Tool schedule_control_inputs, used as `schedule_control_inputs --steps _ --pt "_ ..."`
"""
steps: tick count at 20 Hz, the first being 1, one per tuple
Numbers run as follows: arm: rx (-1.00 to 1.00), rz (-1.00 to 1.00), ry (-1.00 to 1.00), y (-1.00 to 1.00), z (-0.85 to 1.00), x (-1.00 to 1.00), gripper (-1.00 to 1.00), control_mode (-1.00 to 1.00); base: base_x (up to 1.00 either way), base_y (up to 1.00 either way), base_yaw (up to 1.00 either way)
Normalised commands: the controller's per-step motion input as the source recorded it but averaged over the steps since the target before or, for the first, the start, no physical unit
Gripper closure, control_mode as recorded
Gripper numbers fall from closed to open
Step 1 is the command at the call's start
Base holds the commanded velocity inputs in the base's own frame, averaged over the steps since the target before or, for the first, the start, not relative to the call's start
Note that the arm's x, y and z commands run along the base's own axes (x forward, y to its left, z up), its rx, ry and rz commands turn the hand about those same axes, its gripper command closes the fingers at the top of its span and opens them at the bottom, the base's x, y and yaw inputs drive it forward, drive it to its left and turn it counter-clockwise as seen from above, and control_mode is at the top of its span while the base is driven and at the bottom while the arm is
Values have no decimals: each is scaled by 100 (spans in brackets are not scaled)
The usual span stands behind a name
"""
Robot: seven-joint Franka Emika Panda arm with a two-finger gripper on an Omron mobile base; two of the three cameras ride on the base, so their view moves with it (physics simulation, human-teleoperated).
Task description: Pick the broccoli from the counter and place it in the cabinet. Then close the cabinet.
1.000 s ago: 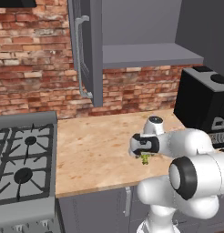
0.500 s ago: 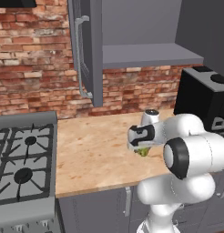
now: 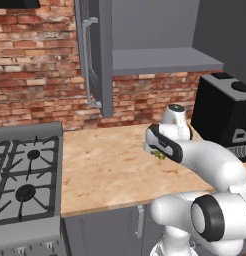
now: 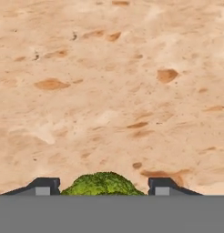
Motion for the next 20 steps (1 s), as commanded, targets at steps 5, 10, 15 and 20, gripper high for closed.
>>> schedule_control_inputs --steps 5,10,15,20 --pt "1 0 -7 0 100 0 100 -100 0 0 0" --pt "0 -4 -1 0 100 0 100 -100 0 0 0" --pt "0 -8 -11 0 100 -5 100 -100 0 0 0" --pt "0 -10 -21 0 100 -37 100 -100 0 0 0"
